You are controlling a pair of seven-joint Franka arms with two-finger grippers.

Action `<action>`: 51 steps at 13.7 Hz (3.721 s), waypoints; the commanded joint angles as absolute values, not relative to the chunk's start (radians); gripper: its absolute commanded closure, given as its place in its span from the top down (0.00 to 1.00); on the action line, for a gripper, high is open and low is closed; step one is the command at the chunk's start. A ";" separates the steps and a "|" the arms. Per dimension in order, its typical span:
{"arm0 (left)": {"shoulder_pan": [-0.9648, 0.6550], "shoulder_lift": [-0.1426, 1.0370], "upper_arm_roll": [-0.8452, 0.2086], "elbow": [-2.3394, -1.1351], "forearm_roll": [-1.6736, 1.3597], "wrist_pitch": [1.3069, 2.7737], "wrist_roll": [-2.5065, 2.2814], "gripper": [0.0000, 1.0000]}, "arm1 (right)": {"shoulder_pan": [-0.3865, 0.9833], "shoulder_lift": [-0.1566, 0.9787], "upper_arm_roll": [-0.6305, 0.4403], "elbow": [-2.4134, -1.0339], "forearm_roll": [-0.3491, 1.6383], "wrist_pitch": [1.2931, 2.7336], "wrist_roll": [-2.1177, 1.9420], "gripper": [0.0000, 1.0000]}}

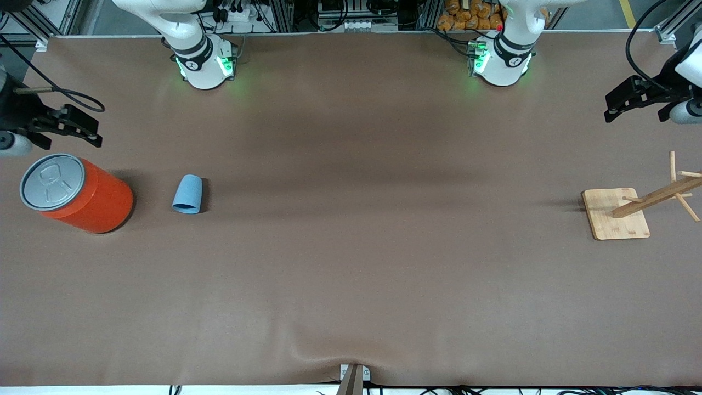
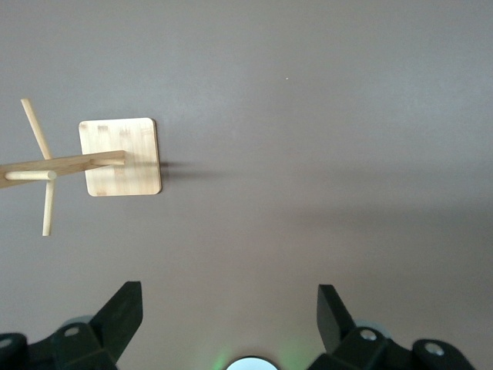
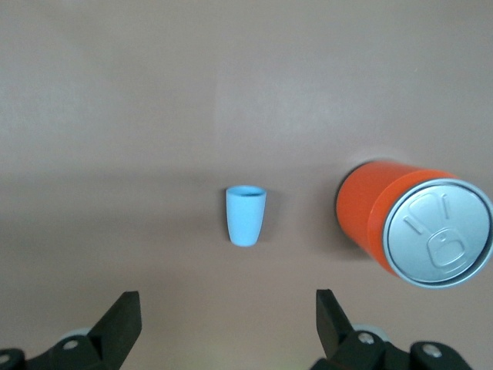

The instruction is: Flip cup

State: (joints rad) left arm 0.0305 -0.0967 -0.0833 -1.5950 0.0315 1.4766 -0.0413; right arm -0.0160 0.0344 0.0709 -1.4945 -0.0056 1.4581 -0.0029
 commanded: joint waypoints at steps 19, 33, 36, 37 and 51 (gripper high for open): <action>0.049 -0.071 -0.083 -1.565 0.014 1.457 -0.025 1.00 | -0.063 0.311 0.074 -2.198 -0.021 2.339 -0.113 1.00; 0.057 -0.069 -0.084 -1.563 0.011 1.459 -0.026 1.00 | 0.018 0.377 0.093 -2.018 0.011 2.214 -0.115 0.06; 0.055 -0.068 -0.084 -1.563 0.009 1.460 -0.029 1.00 | 0.156 0.420 0.107 -1.843 0.080 2.100 -0.124 0.06; 0.057 -0.067 -0.084 -1.563 0.002 1.460 -0.029 1.00 | 0.217 0.445 0.109 -1.789 0.080 2.099 -0.127 0.06; 0.057 -0.057 -0.084 -1.568 -0.002 1.459 -0.023 1.00 | 0.871 0.879 0.098 -1.108 -0.181 1.966 -0.138 0.00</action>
